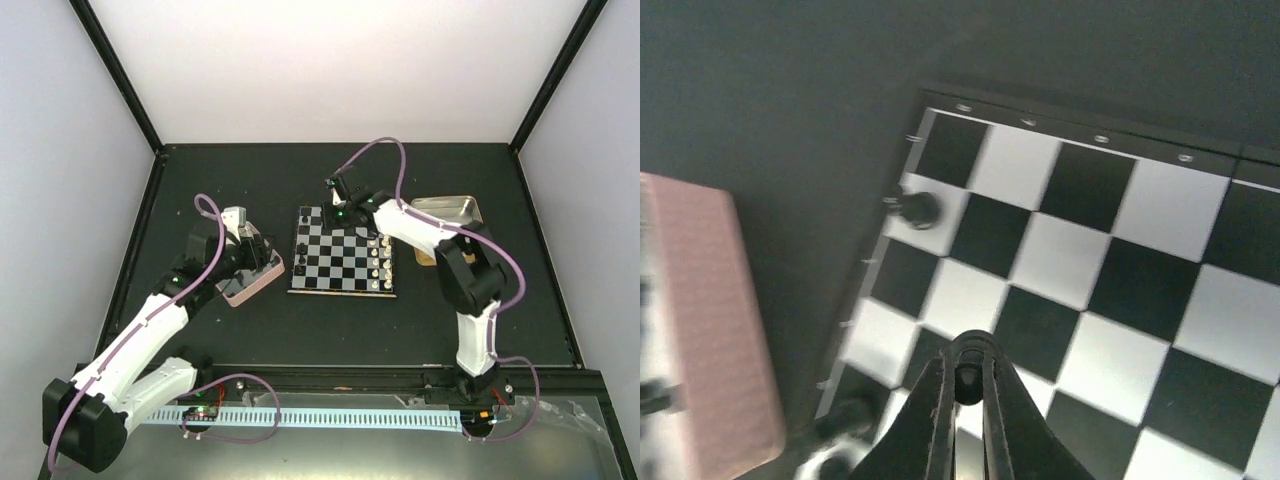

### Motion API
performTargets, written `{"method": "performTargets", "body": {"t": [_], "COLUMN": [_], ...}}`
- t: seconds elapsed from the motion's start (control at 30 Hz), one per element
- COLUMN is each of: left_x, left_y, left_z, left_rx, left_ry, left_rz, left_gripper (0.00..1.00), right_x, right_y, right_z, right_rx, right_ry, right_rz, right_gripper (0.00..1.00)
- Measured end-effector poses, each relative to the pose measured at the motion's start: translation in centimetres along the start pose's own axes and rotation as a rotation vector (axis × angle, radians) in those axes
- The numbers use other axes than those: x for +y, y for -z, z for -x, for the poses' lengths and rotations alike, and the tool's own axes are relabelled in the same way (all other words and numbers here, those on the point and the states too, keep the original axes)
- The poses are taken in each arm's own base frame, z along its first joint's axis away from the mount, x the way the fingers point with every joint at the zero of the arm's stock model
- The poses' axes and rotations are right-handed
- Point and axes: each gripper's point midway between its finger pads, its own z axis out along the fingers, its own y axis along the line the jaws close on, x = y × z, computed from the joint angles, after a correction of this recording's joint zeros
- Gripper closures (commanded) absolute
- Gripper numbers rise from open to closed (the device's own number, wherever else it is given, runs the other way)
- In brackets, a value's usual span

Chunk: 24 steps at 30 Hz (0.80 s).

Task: Set up the chess pieces on the board
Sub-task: Place the chess piece on the chessboard.

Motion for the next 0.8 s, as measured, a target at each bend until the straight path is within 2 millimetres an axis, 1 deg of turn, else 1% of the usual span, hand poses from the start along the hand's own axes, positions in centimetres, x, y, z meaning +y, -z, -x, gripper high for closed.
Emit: {"method": "performTargets", "body": {"t": [0.07,0.13,0.23,0.4,0.6,0.7,0.8], "left_x": [0.6,0.7,0.8,0.6,0.3,0.3,0.4], "left_y": [-0.1,-0.2,-0.2,-0.2,-0.3,-0.4,-0.5], "left_z": [-0.7,-0.9,-1.2,-1.4,-1.7,-1.8,-2.0], "left_rx": [0.017,0.025,0.035,0.048,0.061,0.069,0.077], "left_ry": [0.012,0.017,0.023,0.034,0.047,0.051,0.053], "left_rz": [0.018,0.023,0.023,0.009,-0.005,-0.007,-0.006], "left_gripper": [0.3,0.3,0.3,0.3,0.3,0.3,0.3], "right_x": [-1.5,-2.5,-3.2,-3.4,-3.7,-3.3,-3.3], "right_y": [-2.0,-3.5,-5.0,-6.7,-8.7,-9.0,-9.3], "right_z": [-0.5,-0.6,-0.1,0.9,1.0,1.7,2.0], "right_rx": [0.043,0.064,0.071,0.066,0.08,0.071,0.073], "right_ry": [0.029,0.05,0.073,0.082,0.08,0.081,0.081], "right_rz": [-0.075,-0.125,-0.168,-0.188,-0.196,-0.192,-0.194], "right_gripper": [0.97,0.97,0.97,0.97,0.96,0.95,0.94]}}
